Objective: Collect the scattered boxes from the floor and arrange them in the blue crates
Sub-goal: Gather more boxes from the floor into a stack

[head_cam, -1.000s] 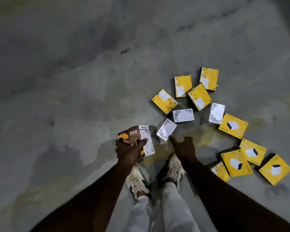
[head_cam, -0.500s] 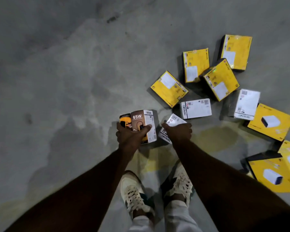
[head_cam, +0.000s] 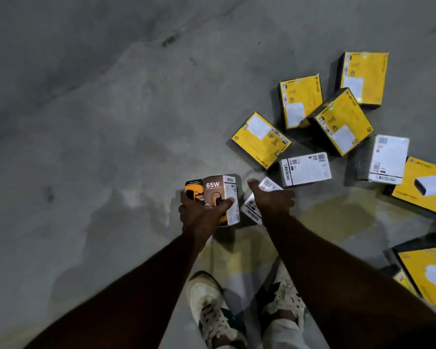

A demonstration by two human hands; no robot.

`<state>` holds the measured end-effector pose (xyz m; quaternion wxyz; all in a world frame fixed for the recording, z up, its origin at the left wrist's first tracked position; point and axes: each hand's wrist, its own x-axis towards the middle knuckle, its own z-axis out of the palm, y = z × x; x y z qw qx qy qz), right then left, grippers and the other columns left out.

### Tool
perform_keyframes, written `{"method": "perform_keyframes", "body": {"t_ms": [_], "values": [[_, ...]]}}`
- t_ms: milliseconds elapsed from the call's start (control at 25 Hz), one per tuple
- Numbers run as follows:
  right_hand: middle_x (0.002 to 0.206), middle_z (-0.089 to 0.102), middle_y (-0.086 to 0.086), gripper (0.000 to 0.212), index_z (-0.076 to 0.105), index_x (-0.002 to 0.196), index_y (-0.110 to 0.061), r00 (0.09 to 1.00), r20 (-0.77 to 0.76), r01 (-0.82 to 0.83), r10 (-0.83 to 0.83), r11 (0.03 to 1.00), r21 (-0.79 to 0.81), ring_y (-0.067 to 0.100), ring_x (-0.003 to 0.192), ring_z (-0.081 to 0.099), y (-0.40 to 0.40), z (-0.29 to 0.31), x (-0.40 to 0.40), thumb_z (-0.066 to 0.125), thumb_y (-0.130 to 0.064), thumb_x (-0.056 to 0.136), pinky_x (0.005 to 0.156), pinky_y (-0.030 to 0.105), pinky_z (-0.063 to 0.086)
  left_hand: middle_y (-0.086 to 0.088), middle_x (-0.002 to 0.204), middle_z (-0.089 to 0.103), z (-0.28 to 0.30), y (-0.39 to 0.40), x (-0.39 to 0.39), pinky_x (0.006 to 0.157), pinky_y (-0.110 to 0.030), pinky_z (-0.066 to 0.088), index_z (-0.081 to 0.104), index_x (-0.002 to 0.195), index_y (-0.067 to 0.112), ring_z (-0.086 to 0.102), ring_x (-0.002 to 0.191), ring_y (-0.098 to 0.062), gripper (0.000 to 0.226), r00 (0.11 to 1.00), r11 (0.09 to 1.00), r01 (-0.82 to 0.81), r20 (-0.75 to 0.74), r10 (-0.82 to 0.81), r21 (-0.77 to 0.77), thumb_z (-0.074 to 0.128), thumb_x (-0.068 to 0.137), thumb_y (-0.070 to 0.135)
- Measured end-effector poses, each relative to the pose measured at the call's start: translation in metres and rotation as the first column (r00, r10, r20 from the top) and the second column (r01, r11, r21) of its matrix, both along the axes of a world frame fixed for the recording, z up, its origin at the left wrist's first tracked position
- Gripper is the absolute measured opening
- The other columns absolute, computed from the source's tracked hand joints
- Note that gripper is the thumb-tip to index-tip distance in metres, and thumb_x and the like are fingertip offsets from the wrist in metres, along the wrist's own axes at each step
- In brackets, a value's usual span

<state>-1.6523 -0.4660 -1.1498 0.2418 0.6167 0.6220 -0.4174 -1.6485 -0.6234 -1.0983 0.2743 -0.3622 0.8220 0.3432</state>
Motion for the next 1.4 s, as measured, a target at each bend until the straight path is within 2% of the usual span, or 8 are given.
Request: {"method": "perform_keyframes", "body": {"t_ms": [240,400,560,720,880,1000,1120,1400], "values": [[0.115,0.056,0.014,0.088,0.028,0.121,-0.007,0.984,-0.145,0.083,-0.102,0.988,-0.130,0.030,0.101,0.063,-0.008,0.017,0.012,0.086,-0.036,0.062,0.088,0.046,0.056,-0.008,0.136,0.055,0.003,-0.020,0.005,0.096,-0.052,0.053,0.025,0.145,0.023,0.055,0.124,-0.028,0.150,0.999,1.000,-0.023,-0.031,0.023,-0.003,0.079,0.019,0.084],[0.112,0.059,0.010,0.061,0.037,0.121,-0.008,0.883,-0.363,0.187,-0.296,0.933,-0.307,0.022,0.093,0.063,0.014,0.101,0.024,0.077,-0.018,0.076,0.074,0.038,0.057,-0.009,0.133,0.058,0.061,-0.031,0.004,0.093,-0.052,0.055,0.029,0.142,0.022,0.059,0.120,-0.028,0.151,0.998,0.998,-0.060,-0.029,0.059,-0.032,0.075,0.015,0.089],[0.094,0.062,-0.005,0.035,0.053,0.114,-0.026,0.803,-0.514,0.043,-0.301,0.890,-0.454,0.003,0.076,0.060,0.029,0.210,0.015,0.070,-0.018,0.084,0.058,0.017,0.050,-0.011,0.139,0.053,0.153,-0.003,-0.005,0.103,-0.050,0.048,0.027,0.147,0.022,0.052,0.128,-0.029,0.147,0.999,0.998,-0.031,-0.026,0.032,0.046,0.078,0.024,0.085],[0.134,0.057,-0.019,0.058,0.045,0.133,-0.048,0.737,-0.663,-0.183,-0.131,0.906,-0.382,0.005,0.120,0.058,0.039,0.323,0.009,0.072,-0.041,0.082,0.100,0.032,0.050,0.001,0.119,0.070,0.263,0.040,-0.019,0.095,-0.048,0.055,0.051,0.133,0.024,0.068,0.108,-0.019,0.115,0.989,0.958,-0.022,-0.133,0.062,0.285,0.081,0.037,0.081],[0.142,0.045,-0.024,0.068,0.037,0.144,-0.044,0.697,-0.712,-0.186,-0.080,0.940,-0.288,-0.010,0.123,0.048,0.074,0.439,0.023,0.069,-0.052,0.084,0.100,0.018,0.042,-0.005,0.101,0.078,0.383,0.053,-0.020,0.088,-0.051,0.059,0.072,0.111,0.017,0.075,0.095,-0.024,0.067,0.996,0.856,0.070,-0.080,-0.033,0.513,0.083,0.064,0.063],[0.147,0.046,-0.018,0.083,0.039,0.142,-0.048,0.694,-0.700,-0.114,-0.169,0.934,-0.338,0.005,0.131,0.048,0.097,0.521,0.044,0.068,-0.074,0.069,0.100,0.042,0.051,-0.016,0.097,0.077,0.473,0.072,-0.021,0.081,-0.045,0.061,0.074,0.104,0.004,0.075,0.088,-0.030,0.047,0.993,0.814,0.099,-0.107,-0.046,0.572,0.081,0.073,0.038],[0.138,0.058,-0.004,0.074,0.047,0.139,-0.040,0.616,-0.683,0.010,-0.393,0.871,-0.492,0.020,0.120,0.060,0.116,0.601,0.065,0.070,-0.065,0.073,0.075,0.045,0.059,-0.023,0.106,0.073,0.552,0.090,-0.029,0.082,-0.047,0.060,0.063,0.110,0.000,0.073,0.093,-0.031,0.068,0.980,0.806,0.188,-0.167,-0.112,0.562,0.089,0.067,0.046],[0.125,0.066,-0.001,0.047,0.049,0.132,-0.033,0.327,-0.804,0.277,-0.497,0.864,-0.421,0.025,0.110,0.066,0.124,0.742,0.125,0.057,-0.054,0.091,0.082,0.049,0.055,-0.002,0.122,0.064,0.688,0.119,-0.024,0.085,-0.033,0.056,0.048,0.122,0.022,0.069,0.101,-0.014,0.095,0.807,0.511,0.590,-0.429,-0.406,0.626,0.087,0.045,0.062]]}}
